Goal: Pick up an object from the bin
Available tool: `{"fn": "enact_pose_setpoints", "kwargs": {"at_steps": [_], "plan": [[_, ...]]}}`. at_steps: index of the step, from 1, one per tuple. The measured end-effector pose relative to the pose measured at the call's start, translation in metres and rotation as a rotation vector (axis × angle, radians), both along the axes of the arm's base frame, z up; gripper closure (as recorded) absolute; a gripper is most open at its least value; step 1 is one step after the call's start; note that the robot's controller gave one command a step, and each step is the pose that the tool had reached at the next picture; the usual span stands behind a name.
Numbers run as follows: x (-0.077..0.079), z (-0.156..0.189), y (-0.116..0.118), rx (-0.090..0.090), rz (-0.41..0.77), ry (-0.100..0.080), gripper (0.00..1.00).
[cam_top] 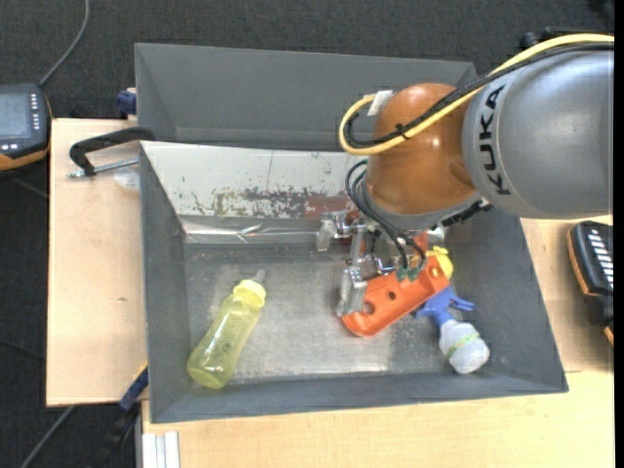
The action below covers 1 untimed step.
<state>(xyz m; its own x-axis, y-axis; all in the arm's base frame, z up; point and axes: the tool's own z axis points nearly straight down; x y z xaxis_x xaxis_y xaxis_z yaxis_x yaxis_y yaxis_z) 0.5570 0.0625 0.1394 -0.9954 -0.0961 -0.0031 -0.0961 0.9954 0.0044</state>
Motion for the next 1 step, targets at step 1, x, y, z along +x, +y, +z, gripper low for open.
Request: {"fn": "enact_pose_setpoints", "kwargs": {"at_steps": [1], "plan": [[0.0032, -0.0064, -0.0214, -0.002, 0.279, -0.007, 0.00]]}}
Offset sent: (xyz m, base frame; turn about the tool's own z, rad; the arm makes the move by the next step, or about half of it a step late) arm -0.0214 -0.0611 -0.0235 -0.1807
